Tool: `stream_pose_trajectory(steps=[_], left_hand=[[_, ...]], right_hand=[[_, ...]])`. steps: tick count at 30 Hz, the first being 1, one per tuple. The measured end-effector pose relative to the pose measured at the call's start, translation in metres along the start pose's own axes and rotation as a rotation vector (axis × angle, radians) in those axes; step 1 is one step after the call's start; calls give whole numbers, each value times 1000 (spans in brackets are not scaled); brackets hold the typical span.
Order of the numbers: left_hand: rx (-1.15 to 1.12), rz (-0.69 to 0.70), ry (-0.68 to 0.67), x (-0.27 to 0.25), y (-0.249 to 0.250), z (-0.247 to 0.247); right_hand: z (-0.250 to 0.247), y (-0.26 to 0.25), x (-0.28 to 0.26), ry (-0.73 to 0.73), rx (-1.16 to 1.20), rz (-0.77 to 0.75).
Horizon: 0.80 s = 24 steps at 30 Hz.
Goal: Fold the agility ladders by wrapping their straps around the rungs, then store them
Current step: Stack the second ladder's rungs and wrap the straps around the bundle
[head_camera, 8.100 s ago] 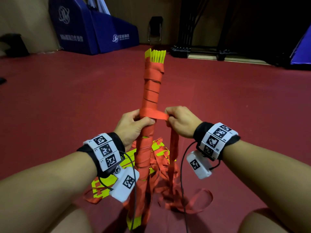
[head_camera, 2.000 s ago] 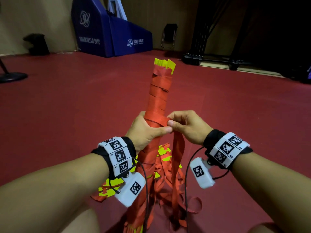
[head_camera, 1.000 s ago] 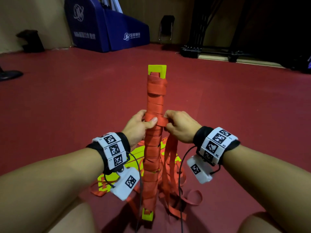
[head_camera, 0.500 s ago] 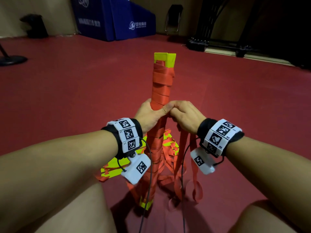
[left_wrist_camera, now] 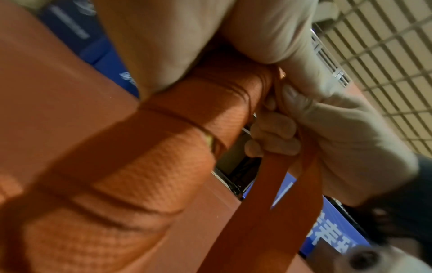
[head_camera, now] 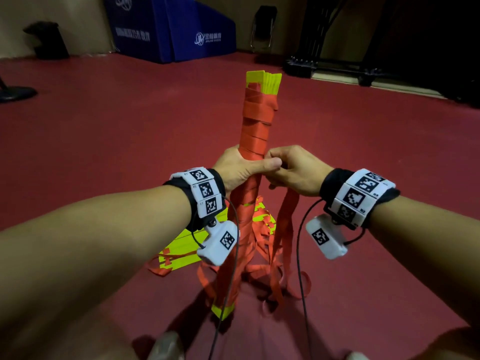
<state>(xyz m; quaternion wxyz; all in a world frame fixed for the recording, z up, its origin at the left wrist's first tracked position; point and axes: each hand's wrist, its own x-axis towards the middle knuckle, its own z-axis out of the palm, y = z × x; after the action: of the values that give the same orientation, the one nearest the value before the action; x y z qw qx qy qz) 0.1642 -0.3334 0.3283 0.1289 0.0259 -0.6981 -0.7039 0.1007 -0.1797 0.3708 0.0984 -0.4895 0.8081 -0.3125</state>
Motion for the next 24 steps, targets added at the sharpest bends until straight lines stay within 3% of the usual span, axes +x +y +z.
stream_pose_trajectory(steps=[9,15,24], left_hand=[[-84,-99,137,-20,-68,20],[-182,-183,194,-37,-116,24],[-295,-237,164,-59,-166,26]], right_hand=[[39,32,-20,-73,-47,126],[81,57,-27,-134,72,217],[134,82,-44,-93,251,283]])
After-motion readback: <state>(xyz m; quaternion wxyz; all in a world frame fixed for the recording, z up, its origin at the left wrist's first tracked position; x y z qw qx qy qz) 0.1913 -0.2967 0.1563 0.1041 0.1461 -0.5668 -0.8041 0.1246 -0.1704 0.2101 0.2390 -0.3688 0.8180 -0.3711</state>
